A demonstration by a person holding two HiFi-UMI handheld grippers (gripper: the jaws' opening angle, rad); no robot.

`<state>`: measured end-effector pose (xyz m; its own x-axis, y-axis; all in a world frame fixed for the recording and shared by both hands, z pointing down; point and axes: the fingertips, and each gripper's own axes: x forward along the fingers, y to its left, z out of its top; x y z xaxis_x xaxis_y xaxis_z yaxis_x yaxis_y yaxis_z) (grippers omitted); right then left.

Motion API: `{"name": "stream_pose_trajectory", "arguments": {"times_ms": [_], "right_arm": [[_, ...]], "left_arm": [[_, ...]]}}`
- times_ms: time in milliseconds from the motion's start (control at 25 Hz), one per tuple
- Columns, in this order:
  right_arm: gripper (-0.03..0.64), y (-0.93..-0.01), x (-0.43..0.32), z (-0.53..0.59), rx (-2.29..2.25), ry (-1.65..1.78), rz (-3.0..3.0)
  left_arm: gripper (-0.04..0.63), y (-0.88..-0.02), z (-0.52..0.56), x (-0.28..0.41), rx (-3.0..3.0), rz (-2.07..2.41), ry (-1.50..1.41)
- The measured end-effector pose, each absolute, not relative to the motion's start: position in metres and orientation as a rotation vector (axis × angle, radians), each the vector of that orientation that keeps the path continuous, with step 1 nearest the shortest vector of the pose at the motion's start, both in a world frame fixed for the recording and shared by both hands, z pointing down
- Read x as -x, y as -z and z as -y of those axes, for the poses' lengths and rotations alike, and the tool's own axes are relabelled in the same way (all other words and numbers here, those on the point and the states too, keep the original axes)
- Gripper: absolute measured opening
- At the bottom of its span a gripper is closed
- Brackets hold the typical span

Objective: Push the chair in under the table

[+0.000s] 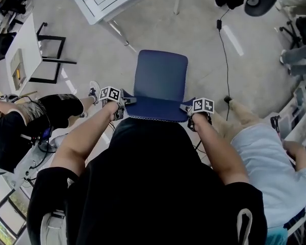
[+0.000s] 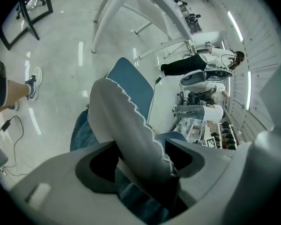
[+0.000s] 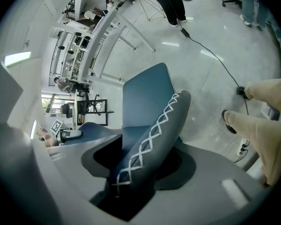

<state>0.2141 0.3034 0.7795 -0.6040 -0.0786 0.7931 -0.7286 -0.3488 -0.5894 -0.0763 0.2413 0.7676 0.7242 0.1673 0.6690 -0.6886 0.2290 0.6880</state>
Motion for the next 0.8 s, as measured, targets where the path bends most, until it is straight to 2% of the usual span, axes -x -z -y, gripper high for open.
{"name": "stream_pose_trajectory", "arguments": {"times_ms": [800], "right_arm": [[0.249,-0.764,-0.254,-0.133,-1.082,-2.007,1.422]], "left_arm": [[0.428,-0.760,-0.079,0.037,-1.187,0.474,-0.611]]}}
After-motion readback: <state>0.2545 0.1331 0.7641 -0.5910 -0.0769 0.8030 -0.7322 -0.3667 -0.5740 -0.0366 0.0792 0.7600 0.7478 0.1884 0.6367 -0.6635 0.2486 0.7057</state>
